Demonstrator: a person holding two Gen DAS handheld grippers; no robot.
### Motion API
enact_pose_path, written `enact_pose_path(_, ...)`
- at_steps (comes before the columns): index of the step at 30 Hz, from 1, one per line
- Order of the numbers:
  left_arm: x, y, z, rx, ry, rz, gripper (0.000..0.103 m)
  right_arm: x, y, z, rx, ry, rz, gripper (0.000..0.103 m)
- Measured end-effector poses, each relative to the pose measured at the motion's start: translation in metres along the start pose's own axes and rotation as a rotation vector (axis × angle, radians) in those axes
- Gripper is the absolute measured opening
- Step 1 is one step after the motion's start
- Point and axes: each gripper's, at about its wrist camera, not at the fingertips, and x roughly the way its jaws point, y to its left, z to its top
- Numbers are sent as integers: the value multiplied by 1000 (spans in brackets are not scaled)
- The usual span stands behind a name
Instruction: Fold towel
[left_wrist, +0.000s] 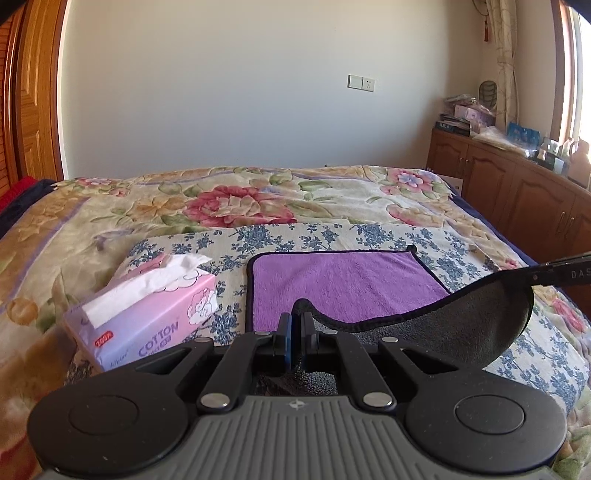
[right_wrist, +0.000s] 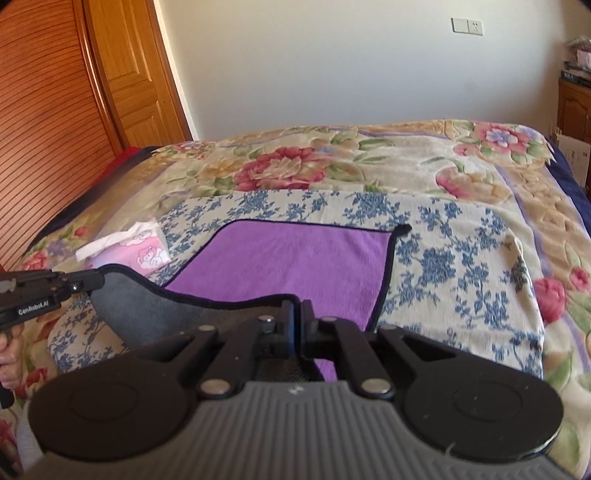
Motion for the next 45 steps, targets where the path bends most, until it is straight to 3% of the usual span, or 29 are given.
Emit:
enact_pose_path(13, 25, 4, 20, 54, 22, 9, 5, 20, -3, 15, -10, -28, 4, 4)
enact_pose_path(45, 89, 8, 56, 51, -8, 23, 5, 69, -34, 49, -22, -78, -50, 4)
